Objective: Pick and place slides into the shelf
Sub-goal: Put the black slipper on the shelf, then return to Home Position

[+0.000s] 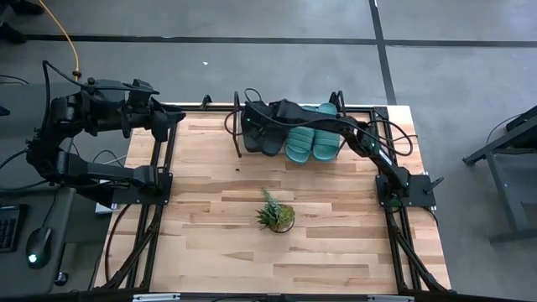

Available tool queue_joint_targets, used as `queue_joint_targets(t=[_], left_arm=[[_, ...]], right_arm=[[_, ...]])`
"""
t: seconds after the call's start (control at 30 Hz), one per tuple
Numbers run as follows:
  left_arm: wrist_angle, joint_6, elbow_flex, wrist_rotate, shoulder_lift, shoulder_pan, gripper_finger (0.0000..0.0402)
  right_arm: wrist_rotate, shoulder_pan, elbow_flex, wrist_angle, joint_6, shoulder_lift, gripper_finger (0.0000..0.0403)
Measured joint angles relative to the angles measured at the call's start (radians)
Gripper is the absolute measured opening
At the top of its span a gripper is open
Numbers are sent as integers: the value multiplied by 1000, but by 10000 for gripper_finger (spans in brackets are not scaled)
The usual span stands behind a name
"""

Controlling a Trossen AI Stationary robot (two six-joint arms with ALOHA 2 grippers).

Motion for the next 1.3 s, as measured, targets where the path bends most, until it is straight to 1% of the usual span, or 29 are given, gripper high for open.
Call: queue_joint_targets(t=[0.2,0.3,0.43,0.6,0.73,0.87,0.97,1.1,1.2,1.3], left_arm=[[0,0,0,0,0,0,156],[0,0,0,0,0,0,156],[0,0,0,0,0,0,156],[0,0,0,0,0,0,156],[0,-1,0,0,0,0,156],[0,-1,0,0,0,0,156],[-1,-1,0,0,0,0,156],[-1,-1,0,0,0,0,156],[-2,-1,0,0,0,0,156],[-5,-1,0,0,0,0,156]], right_arm=[[-27,-2,0,-67,-6,0,236],[-35,-1,0,-65,-8,0,236],[-84,0,0,-38,-35,8,236],[-125,11,0,-48,-27,34,236],[-162,24,-1,-15,-32,47,236],[-198,43,-1,62,-53,48,236],[-163,57,-1,57,-57,48,236],[-127,60,-1,0,-26,48,236],[-125,56,-1,-34,-3,48,236],[-147,50,-1,-53,-9,48,236]])
